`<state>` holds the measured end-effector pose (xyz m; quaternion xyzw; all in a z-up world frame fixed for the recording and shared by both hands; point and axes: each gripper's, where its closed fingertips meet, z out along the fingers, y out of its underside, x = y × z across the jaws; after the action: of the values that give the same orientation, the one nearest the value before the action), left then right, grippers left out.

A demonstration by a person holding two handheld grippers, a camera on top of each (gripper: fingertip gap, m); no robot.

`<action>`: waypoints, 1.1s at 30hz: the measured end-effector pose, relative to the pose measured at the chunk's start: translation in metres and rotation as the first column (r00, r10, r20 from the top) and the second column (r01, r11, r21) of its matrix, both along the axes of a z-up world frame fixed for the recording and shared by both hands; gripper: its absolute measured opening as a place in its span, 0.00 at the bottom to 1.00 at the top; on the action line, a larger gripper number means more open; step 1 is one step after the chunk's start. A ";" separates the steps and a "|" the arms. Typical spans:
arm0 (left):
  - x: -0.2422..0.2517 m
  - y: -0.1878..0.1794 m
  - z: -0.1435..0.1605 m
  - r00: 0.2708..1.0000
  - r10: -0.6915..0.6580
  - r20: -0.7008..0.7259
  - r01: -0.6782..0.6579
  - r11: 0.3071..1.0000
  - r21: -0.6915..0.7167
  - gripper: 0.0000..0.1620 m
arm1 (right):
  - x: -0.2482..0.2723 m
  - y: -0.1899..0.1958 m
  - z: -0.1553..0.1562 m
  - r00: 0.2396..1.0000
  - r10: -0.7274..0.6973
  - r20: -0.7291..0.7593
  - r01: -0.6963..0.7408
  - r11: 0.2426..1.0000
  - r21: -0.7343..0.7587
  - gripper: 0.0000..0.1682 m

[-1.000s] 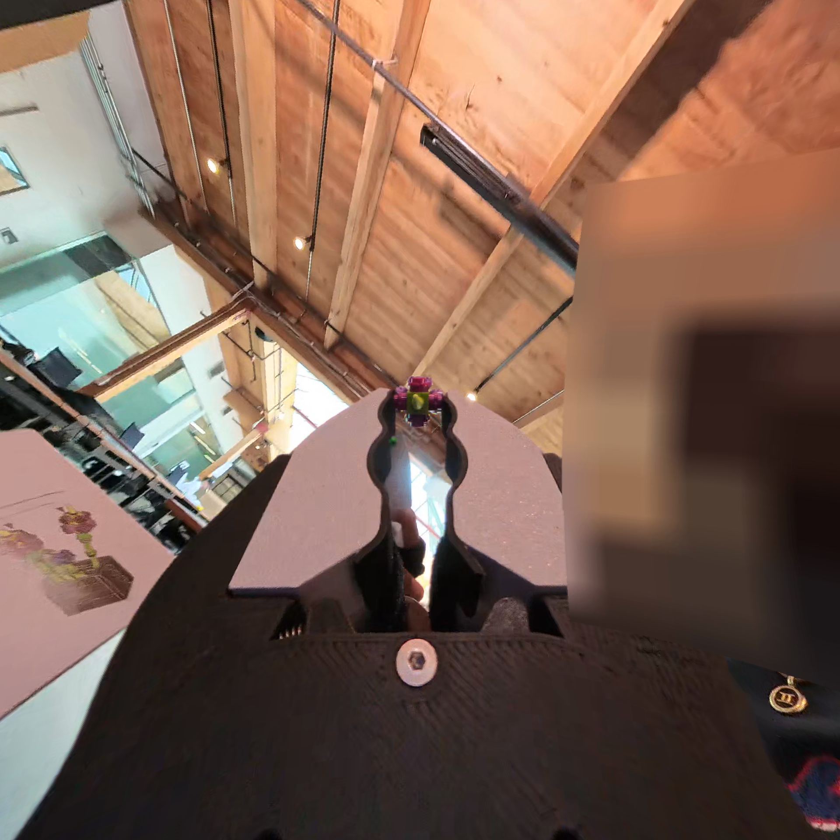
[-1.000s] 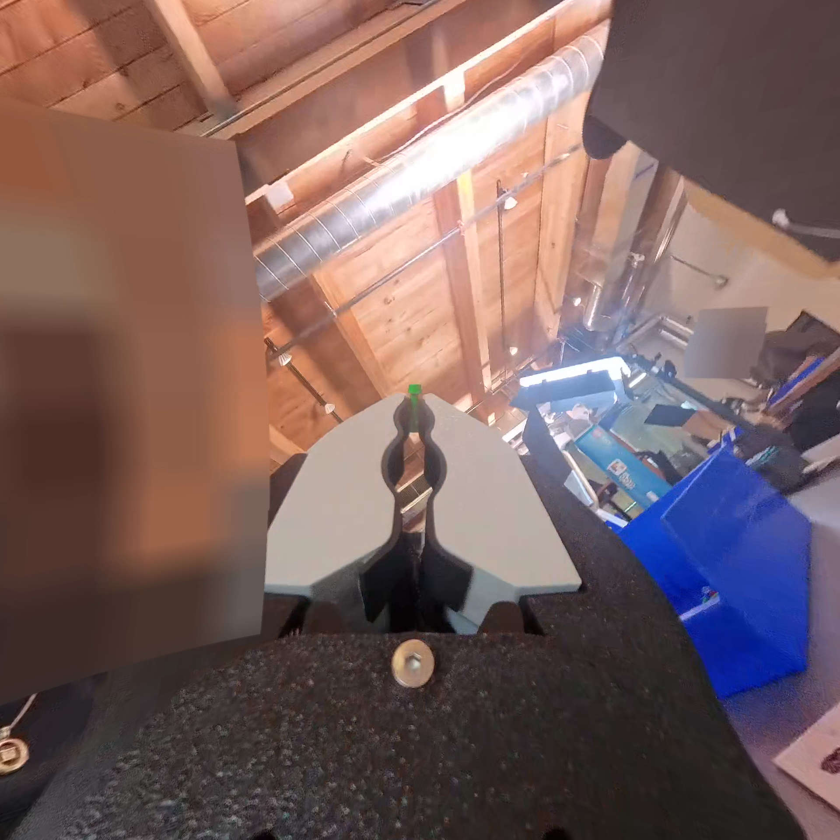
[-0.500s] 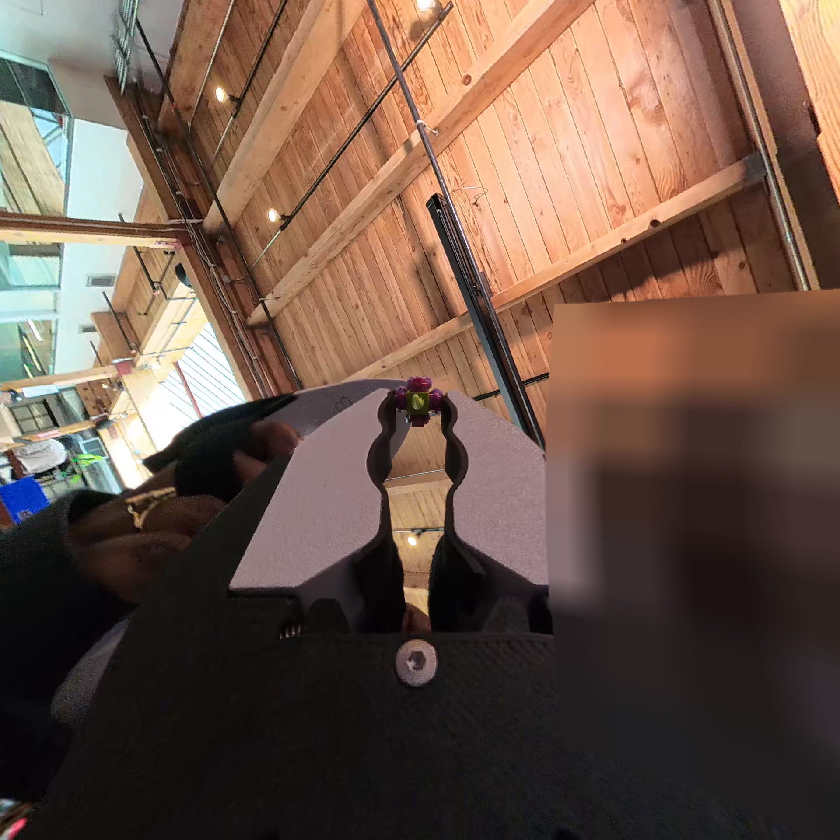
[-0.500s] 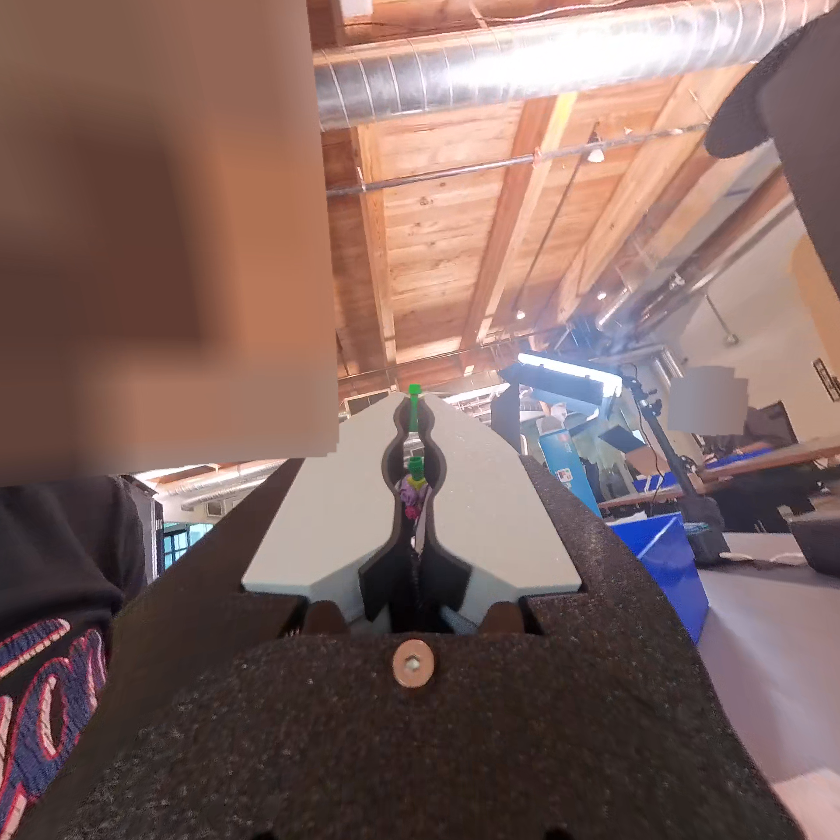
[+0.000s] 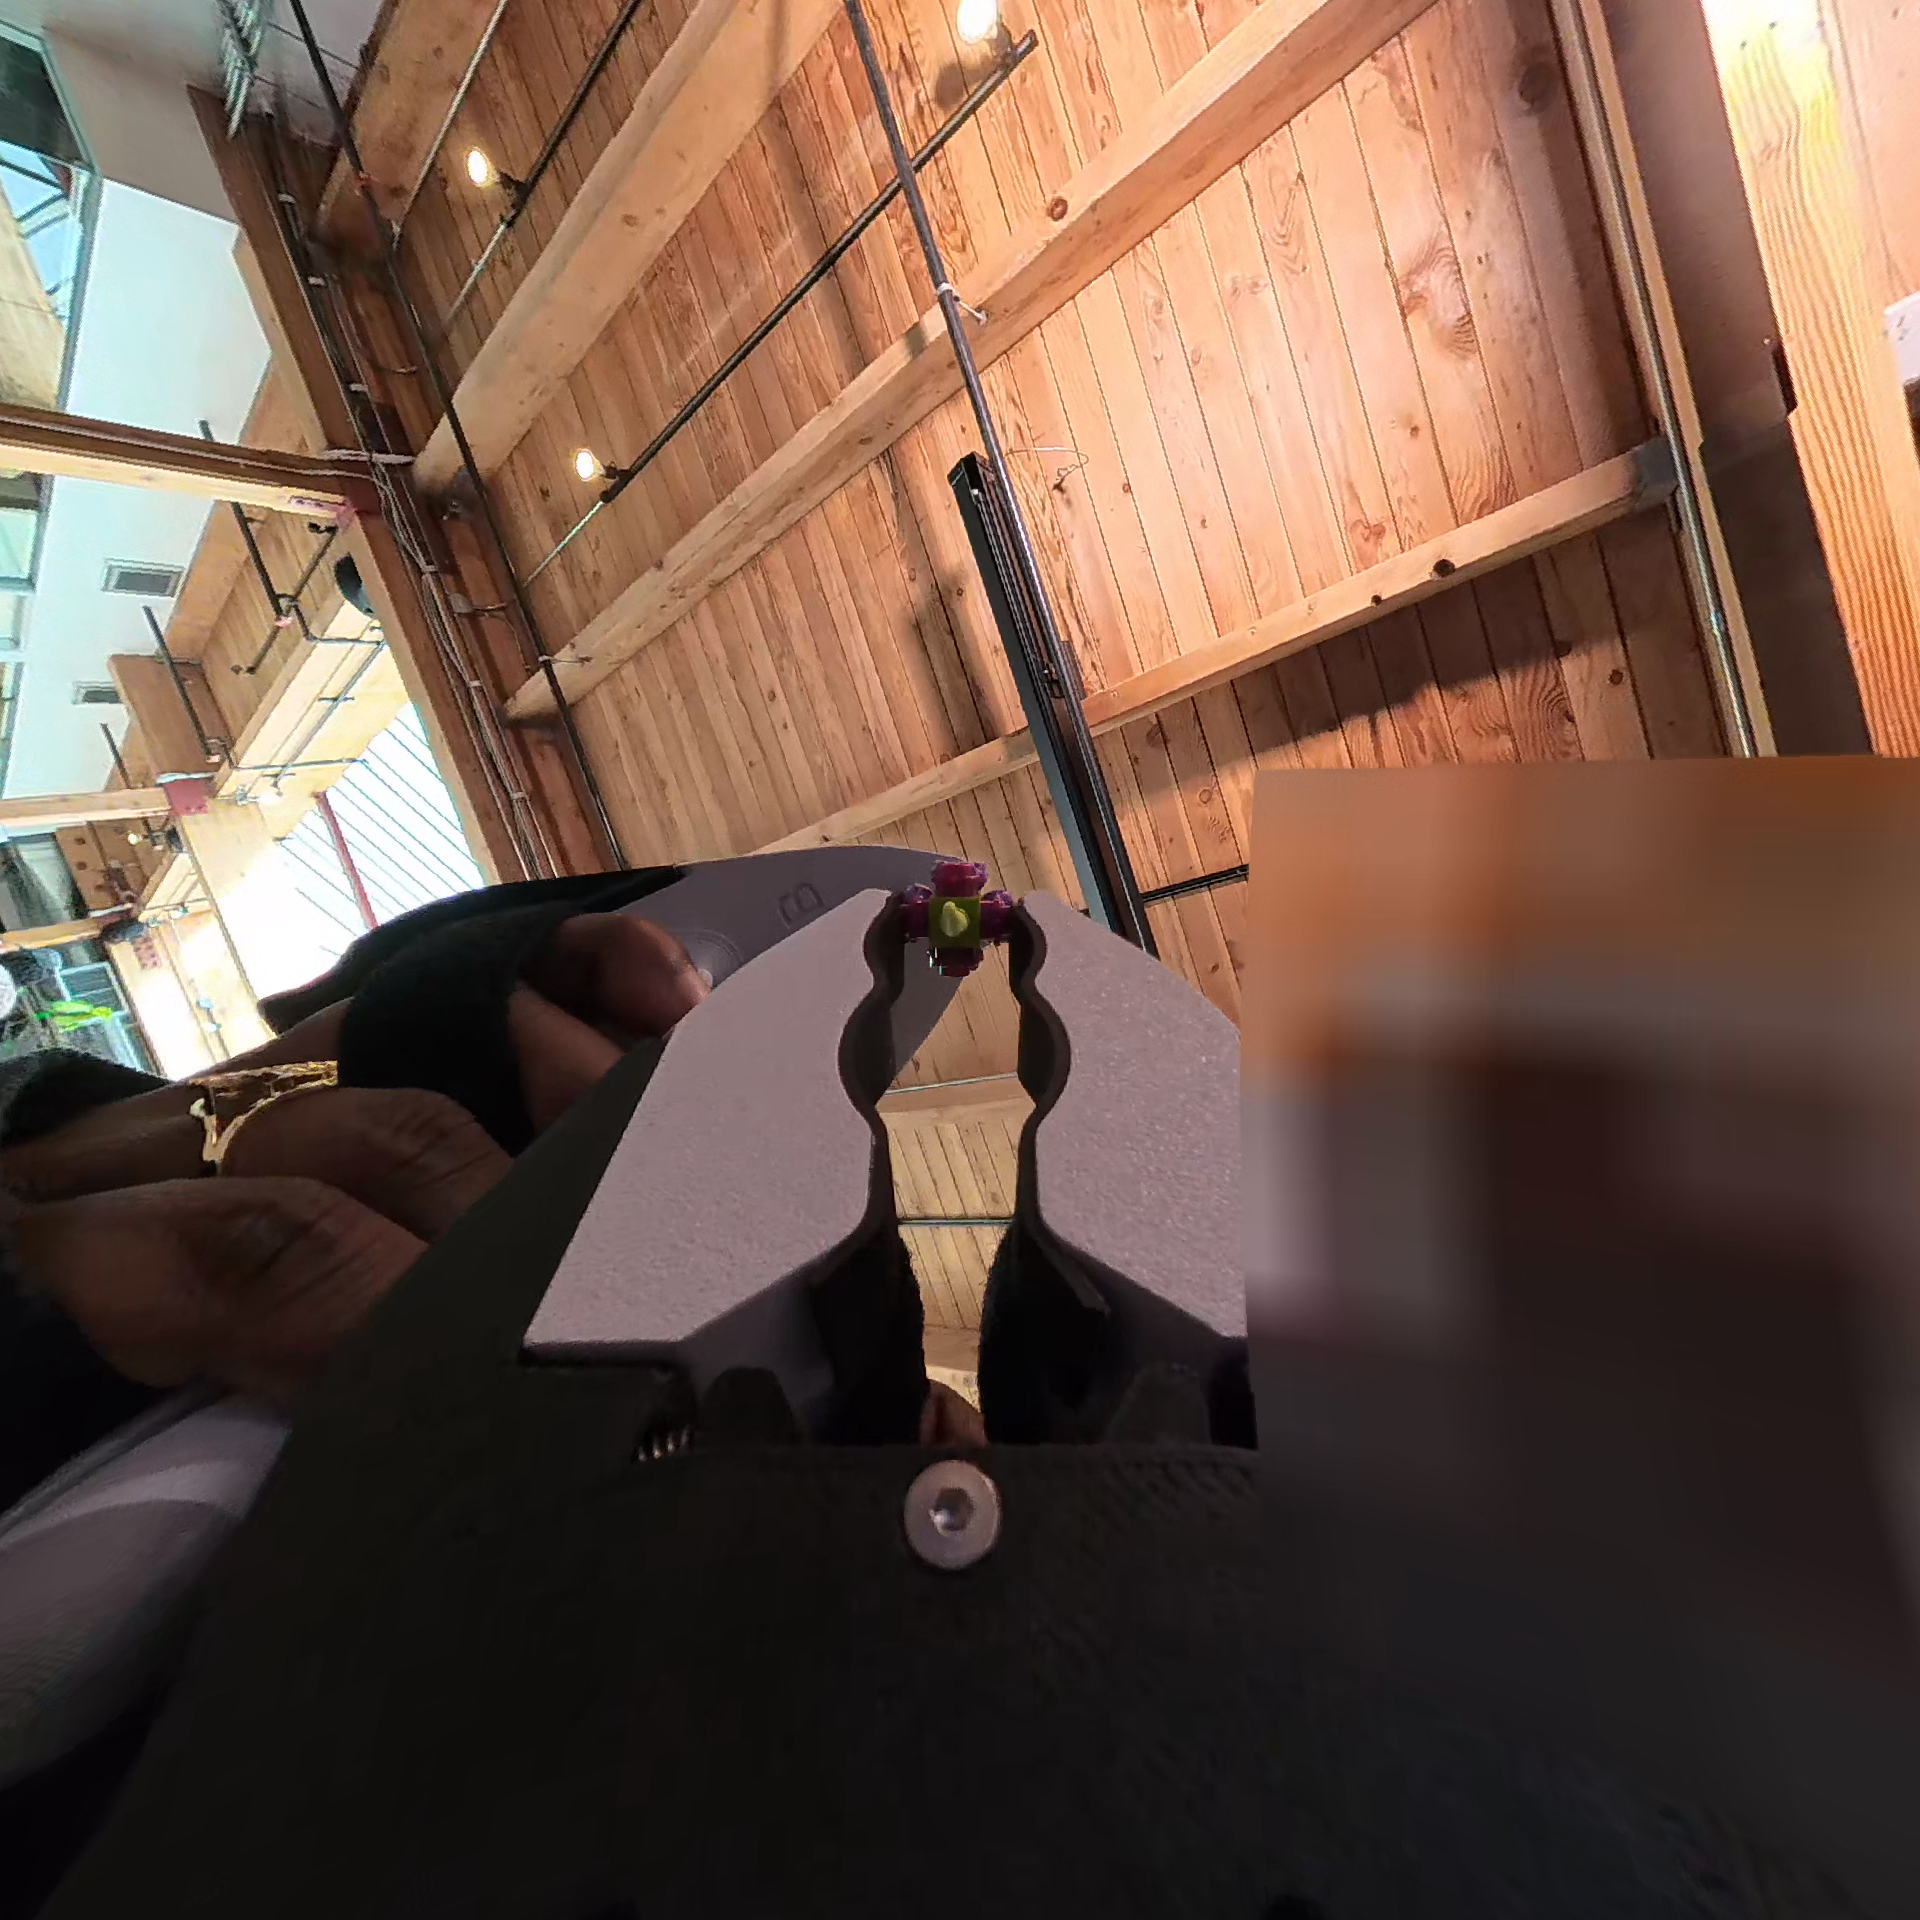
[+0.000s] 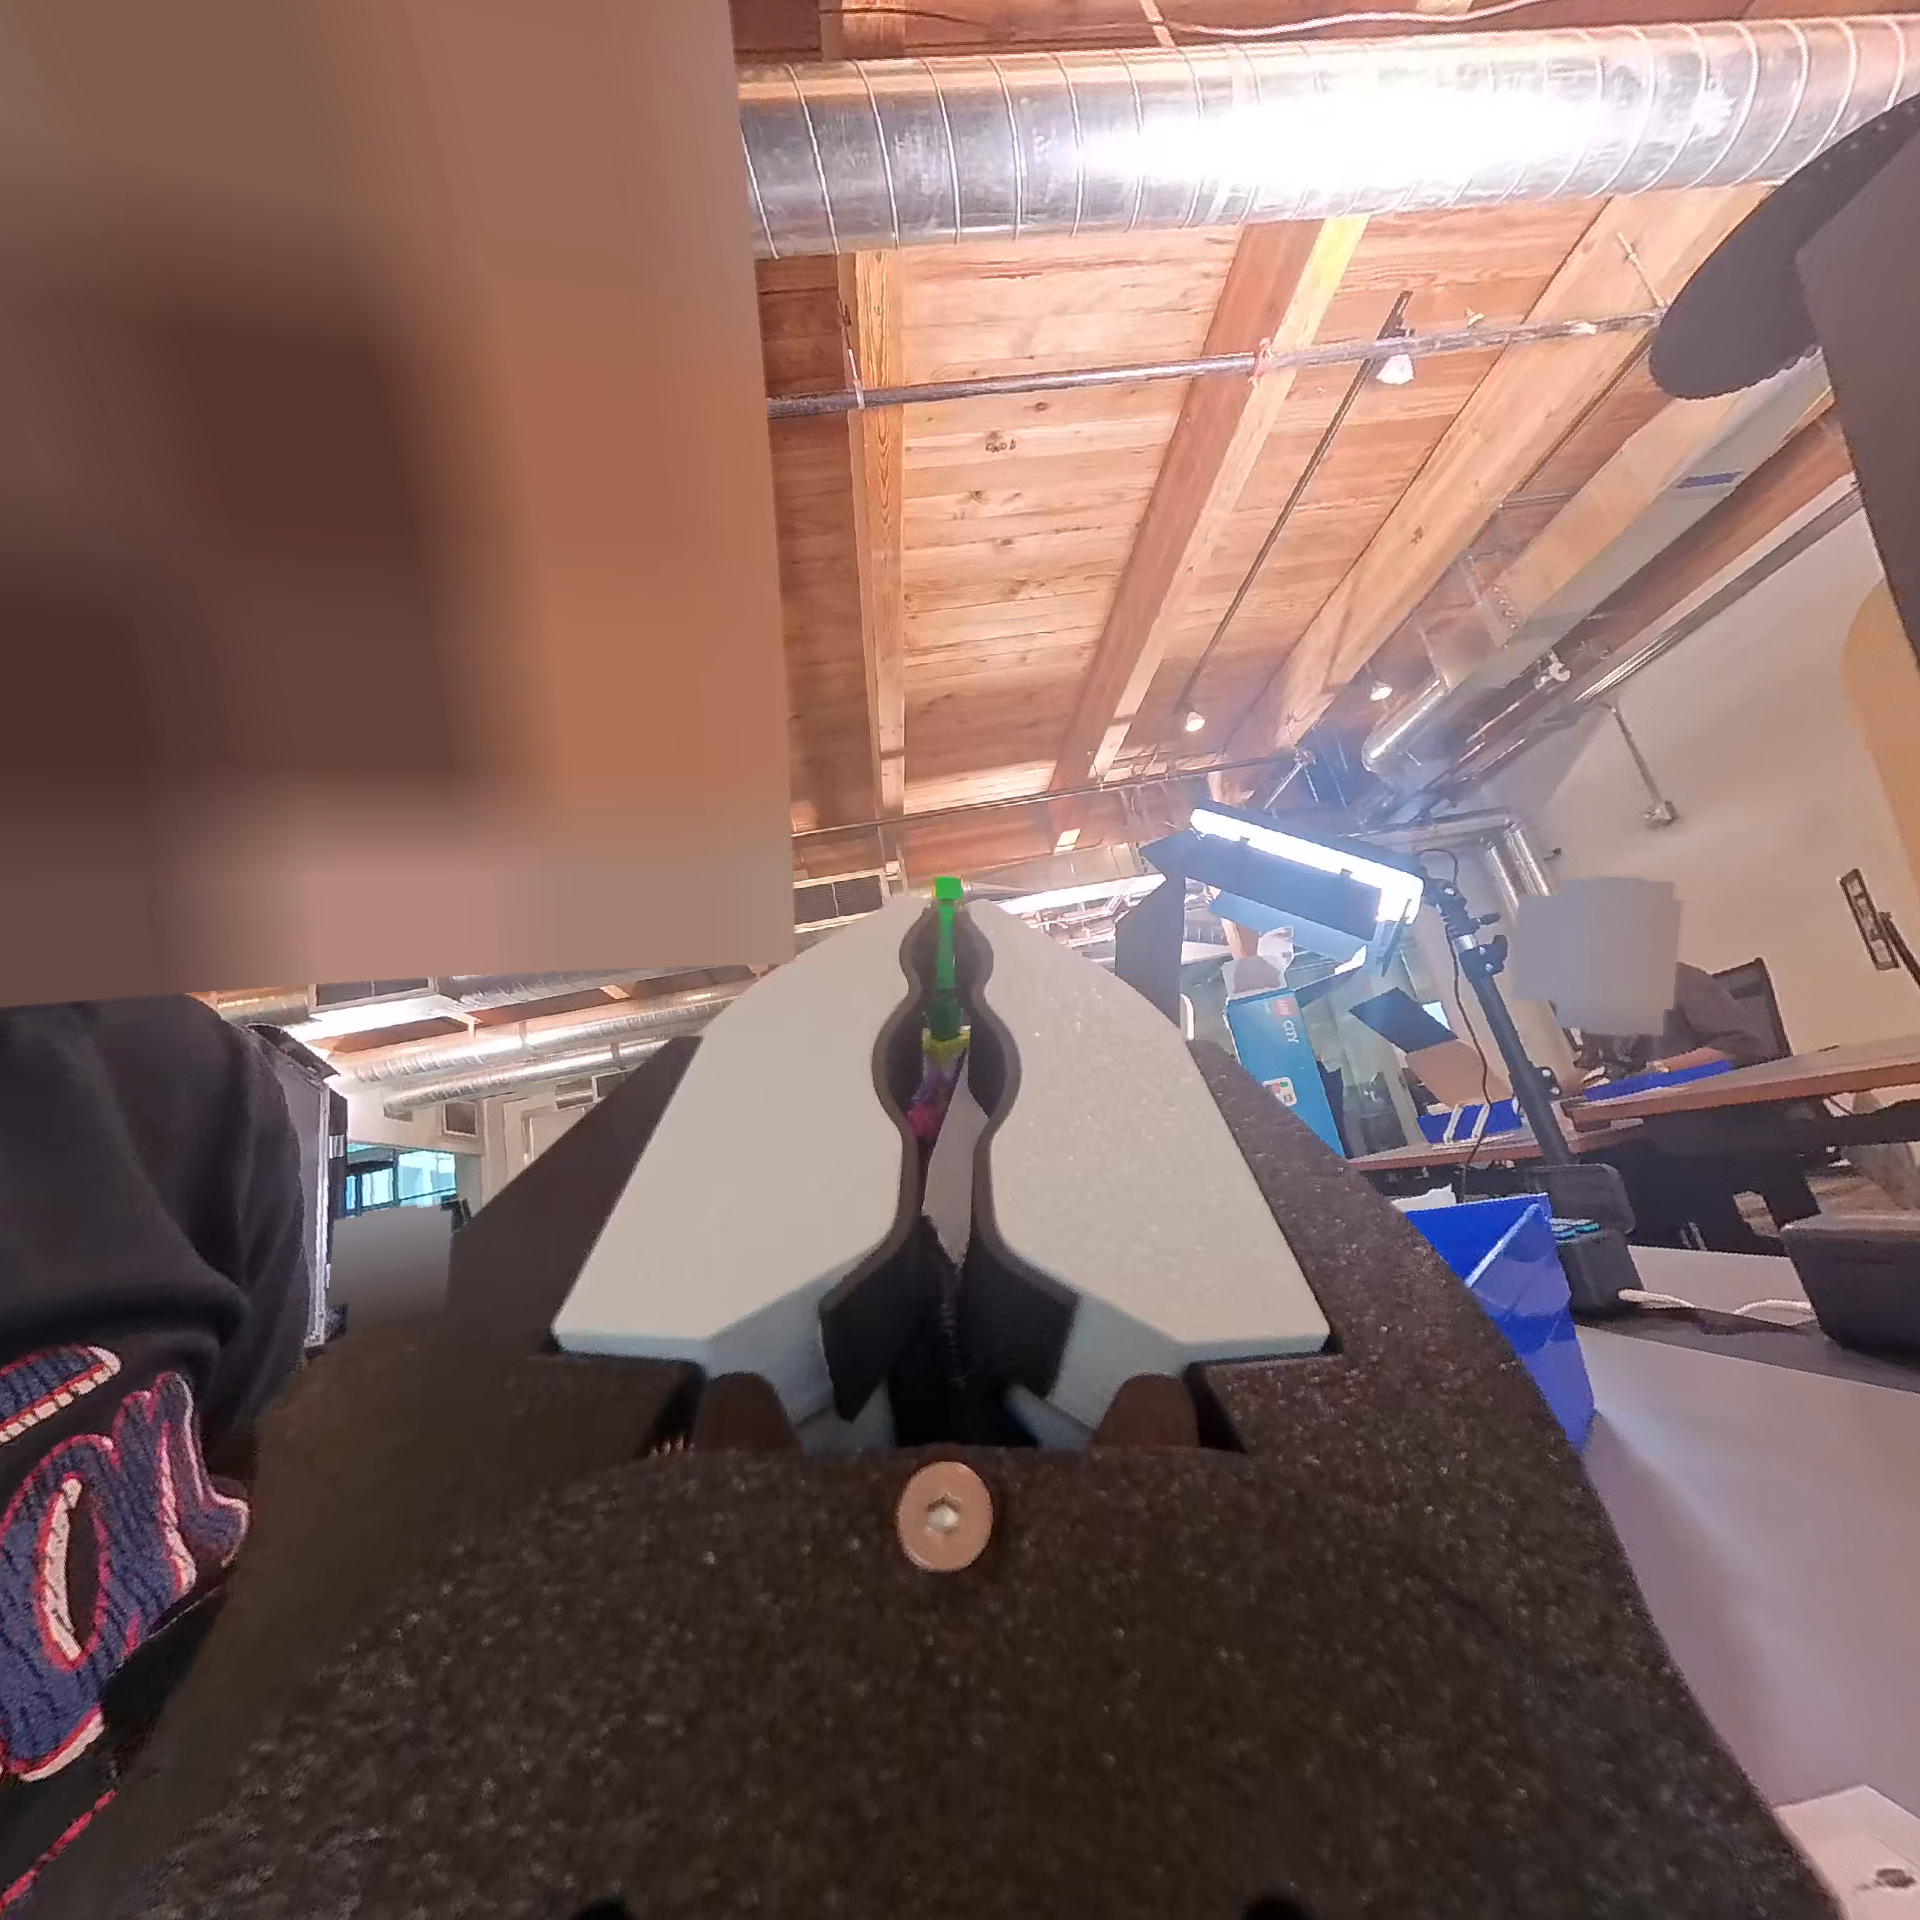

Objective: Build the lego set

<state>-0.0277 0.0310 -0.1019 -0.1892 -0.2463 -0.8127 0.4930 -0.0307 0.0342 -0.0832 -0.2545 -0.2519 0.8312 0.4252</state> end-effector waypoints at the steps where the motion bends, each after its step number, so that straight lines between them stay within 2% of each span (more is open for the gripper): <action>1: 0.000 0.000 0.000 1.000 0.002 0.002 -0.002 1.000 -0.003 0.12 | 0.000 0.000 0.000 1.000 -0.007 0.005 0.007 1.000 0.006 0.02; 8: 0.002 0.002 0.000 1.000 0.000 0.007 0.000 1.000 -0.005 0.12 | 0.001 -0.001 0.000 0.997 -0.072 0.020 0.070 0.996 0.051 0.02; 13: 0.006 0.002 0.000 0.997 -0.037 0.068 0.038 0.999 -0.016 0.12 | 0.004 -0.001 0.001 0.988 -0.152 0.007 0.151 0.984 0.090 0.02; 20: 0.010 0.001 0.002 0.992 -0.063 0.112 0.067 0.997 -0.035 0.12 | 0.008 -0.004 0.003 0.981 -0.193 -0.012 0.193 0.974 0.117 0.02; 27: 0.008 -0.001 0.004 0.987 -0.062 0.151 0.063 0.998 -0.003 0.12 | 0.009 -0.005 0.004 0.985 -0.172 -0.021 0.173 0.975 0.138 0.02; 29: 0.004 -0.006 0.009 0.983 -0.059 0.174 0.050 0.997 0.051 0.12 | 0.010 -0.008 0.004 0.987 -0.159 -0.033 0.162 0.978 0.132 0.02; 33: 0.008 -0.008 0.013 0.999 -0.021 0.043 0.019 0.998 0.054 0.12 | 0.009 -0.006 0.005 0.990 -0.140 -0.024 0.142 0.985 0.095 0.02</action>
<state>-0.0193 0.0231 -0.0885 -0.1607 -0.2333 -0.8277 0.4843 -0.0213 0.0285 -0.0787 -0.2436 -0.2693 0.7881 0.4970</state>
